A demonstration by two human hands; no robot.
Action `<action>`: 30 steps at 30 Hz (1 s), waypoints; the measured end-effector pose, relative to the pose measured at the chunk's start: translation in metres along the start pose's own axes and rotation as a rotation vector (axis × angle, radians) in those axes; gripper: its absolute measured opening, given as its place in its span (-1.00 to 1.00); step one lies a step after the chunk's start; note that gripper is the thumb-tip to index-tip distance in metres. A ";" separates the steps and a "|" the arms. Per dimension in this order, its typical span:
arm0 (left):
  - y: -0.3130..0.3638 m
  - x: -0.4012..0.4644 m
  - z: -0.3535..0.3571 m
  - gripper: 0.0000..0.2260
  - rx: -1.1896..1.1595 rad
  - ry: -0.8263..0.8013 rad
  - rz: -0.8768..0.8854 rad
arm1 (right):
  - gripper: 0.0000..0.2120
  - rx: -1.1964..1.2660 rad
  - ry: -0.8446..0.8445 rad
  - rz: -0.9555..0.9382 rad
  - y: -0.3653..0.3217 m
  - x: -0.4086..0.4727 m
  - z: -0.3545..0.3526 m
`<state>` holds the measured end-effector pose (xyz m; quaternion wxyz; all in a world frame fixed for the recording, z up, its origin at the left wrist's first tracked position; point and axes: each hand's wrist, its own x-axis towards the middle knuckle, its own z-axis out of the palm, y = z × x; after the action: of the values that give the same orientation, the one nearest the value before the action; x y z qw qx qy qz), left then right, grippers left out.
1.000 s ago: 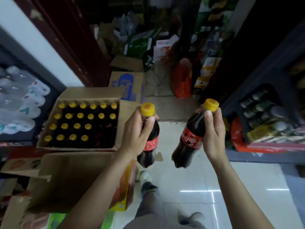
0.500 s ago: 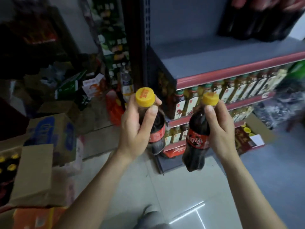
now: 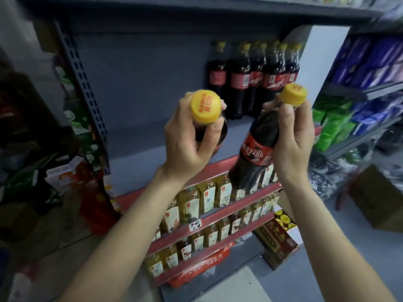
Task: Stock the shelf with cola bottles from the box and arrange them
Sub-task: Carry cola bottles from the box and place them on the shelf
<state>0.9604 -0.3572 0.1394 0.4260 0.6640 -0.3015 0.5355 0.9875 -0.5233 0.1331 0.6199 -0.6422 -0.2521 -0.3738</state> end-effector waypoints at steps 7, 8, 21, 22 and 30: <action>-0.074 0.032 0.096 -0.71 0.073 0.027 -0.075 | -0.90 0.021 0.151 -0.138 0.070 0.079 -0.025; -0.083 0.035 0.106 -0.69 0.085 0.034 -0.100 | -0.90 0.021 0.148 -0.125 0.082 0.089 -0.027; -0.183 0.068 0.181 -0.61 0.472 0.139 -0.508 | -0.56 -0.027 -0.145 0.080 0.201 0.198 0.004; -0.189 0.071 0.183 -0.59 0.499 0.148 -0.515 | -0.55 -0.026 -0.161 0.086 0.206 0.201 0.008; -0.231 0.087 0.200 -0.76 0.554 0.221 -0.549 | -0.48 -0.140 -0.220 -0.013 0.240 0.211 0.025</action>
<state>1.2707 -0.4245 0.1550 0.3876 0.7481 0.0902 0.5310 1.3060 -0.5528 0.1551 0.5396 -0.7193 -0.2963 -0.3218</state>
